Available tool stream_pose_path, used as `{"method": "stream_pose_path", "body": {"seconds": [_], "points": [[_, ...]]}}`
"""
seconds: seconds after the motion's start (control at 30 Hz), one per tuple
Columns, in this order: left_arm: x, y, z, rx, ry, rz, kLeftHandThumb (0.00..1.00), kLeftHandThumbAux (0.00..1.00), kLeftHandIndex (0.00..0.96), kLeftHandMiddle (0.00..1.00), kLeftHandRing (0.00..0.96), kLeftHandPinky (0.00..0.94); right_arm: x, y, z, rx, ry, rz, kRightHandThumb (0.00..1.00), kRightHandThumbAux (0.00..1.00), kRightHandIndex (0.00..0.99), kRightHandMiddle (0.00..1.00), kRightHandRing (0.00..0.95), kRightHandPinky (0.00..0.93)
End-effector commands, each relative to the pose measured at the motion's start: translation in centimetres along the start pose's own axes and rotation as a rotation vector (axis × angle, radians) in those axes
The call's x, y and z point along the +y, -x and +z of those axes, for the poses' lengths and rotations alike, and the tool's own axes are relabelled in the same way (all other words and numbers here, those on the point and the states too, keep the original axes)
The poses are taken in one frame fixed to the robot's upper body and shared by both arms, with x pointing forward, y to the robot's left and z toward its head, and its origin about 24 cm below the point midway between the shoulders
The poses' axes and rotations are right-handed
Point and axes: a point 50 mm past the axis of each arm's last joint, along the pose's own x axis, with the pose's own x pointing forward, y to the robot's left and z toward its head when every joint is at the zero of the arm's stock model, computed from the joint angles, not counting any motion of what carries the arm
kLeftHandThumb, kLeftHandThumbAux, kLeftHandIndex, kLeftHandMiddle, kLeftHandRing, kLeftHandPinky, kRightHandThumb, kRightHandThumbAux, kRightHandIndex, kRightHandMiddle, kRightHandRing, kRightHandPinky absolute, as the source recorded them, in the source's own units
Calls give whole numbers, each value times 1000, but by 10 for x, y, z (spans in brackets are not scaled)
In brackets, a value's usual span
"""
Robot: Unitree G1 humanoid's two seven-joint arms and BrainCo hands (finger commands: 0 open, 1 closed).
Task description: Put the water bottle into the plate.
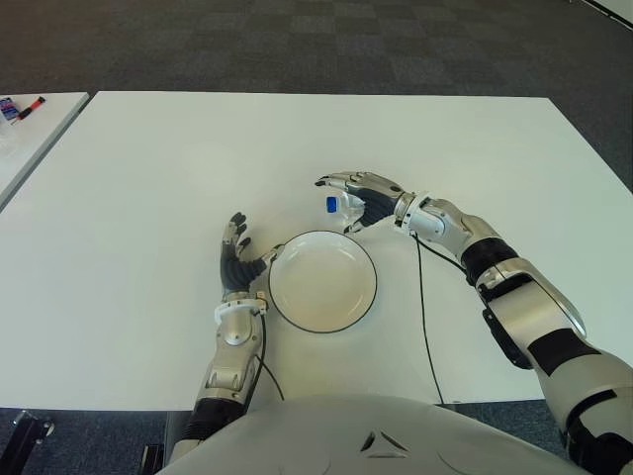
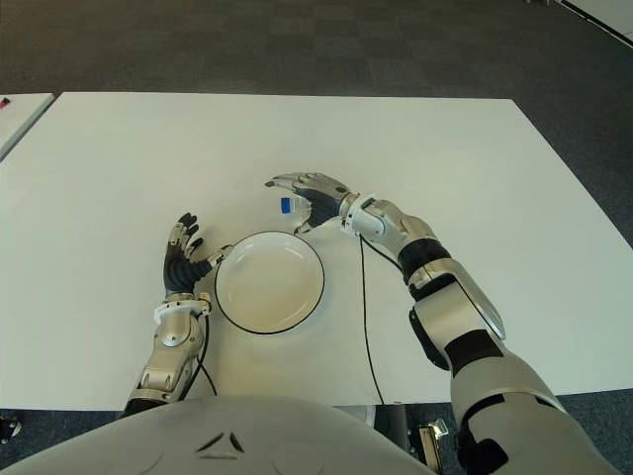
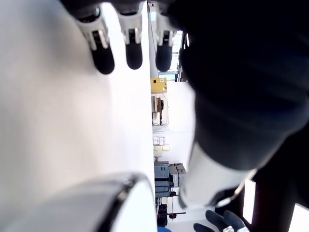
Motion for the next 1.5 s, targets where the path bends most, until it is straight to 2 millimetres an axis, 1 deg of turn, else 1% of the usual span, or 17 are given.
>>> {"method": "stream_pose_path", "body": {"seconds": [0.03,0.13,0.17,0.27,0.4,0.47,0.6,0.8,0.97,1.17,1.33,1.5], "points": [[-8,6,-10,65,30,-4,0,968,122,128,118,148,3,1,-3,27,15,-5,0,863,9,110,142,210],[-8,5,-11,66,32,-4,0,969,123,128,119,148,0,-1,-4,43,34,-17,0,861,11,108,152,254],[-8,5,-11,68,33,-4,0,972,125,129,119,147,-2,-3,-5,51,43,-21,0,861,13,106,171,306],[-8,5,-11,71,35,-3,0,977,127,130,118,146,-6,-7,-6,70,62,-29,0,863,18,104,203,379],[-8,5,-12,76,37,-2,0,981,129,130,117,143,-10,-10,-8,94,61,-31,0,870,25,100,230,409],[-8,5,-12,79,37,-2,0,982,130,130,117,142,-11,-12,-9,107,48,-34,0,876,29,99,237,390],[-7,4,-13,83,35,0,0,982,128,129,116,144,-12,-14,-9,126,18,-49,0,886,40,106,214,279],[-6,4,-13,77,27,2,0,981,127,128,114,140,-15,-17,-10,141,0,-63,0,885,45,116,175,193],[-5,3,-13,68,18,0,0,983,127,127,112,134,-19,-19,-12,160,-1,-74,0,882,41,116,149,169],[-5,3,-13,64,17,-2,0,985,130,129,113,138,-23,-21,-16,196,2,-73,0,877,36,114,138,168],[-5,4,-13,62,19,-1,0,989,136,134,118,149,-24,-22,-24,279,-2,-52,0,875,27,106,129,166],[-4,4,-14,57,16,0,0,988,135,134,120,152,-23,-23,-28,326,0,-33,0,876,21,98,120,167]]}}
